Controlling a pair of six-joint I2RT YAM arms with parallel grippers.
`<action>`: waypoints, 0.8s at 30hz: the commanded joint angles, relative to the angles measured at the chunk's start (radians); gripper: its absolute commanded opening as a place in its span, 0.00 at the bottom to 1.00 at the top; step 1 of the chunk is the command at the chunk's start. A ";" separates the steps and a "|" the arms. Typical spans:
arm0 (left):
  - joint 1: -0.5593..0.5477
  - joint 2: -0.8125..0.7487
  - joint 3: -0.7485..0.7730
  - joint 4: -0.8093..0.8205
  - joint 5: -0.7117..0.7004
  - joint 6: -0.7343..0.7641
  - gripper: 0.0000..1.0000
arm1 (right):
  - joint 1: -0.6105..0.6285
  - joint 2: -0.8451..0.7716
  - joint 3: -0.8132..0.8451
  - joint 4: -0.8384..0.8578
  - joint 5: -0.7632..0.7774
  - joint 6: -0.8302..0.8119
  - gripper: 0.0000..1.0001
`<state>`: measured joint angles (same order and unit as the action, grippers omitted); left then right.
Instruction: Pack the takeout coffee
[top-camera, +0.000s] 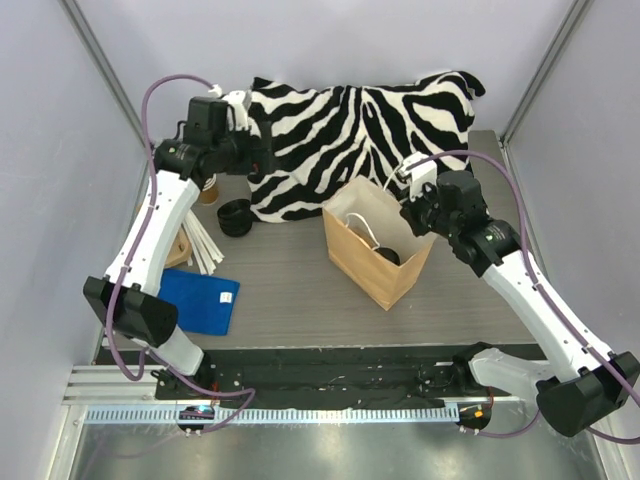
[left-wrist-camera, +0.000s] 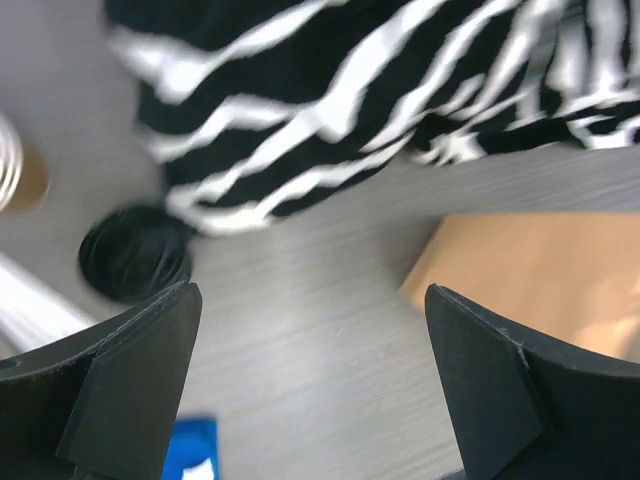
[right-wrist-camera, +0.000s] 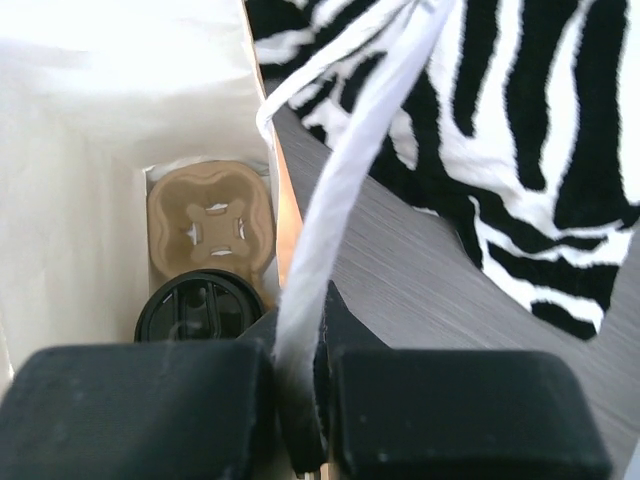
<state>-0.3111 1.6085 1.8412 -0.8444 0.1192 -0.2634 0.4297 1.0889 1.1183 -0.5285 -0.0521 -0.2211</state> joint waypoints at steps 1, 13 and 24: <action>0.119 -0.059 -0.066 -0.152 -0.016 -0.049 1.00 | -0.031 -0.026 0.031 0.001 0.089 0.038 0.01; 0.352 -0.154 -0.399 -0.219 0.014 -0.002 0.80 | -0.072 -0.011 0.063 -0.030 0.087 0.072 0.24; 0.369 -0.131 -0.589 0.027 0.043 -0.053 0.59 | -0.069 -0.026 0.133 -0.094 0.031 0.081 0.44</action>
<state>0.0547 1.4742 1.2819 -0.9646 0.1440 -0.2825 0.3622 1.0889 1.1767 -0.6117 0.0208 -0.1532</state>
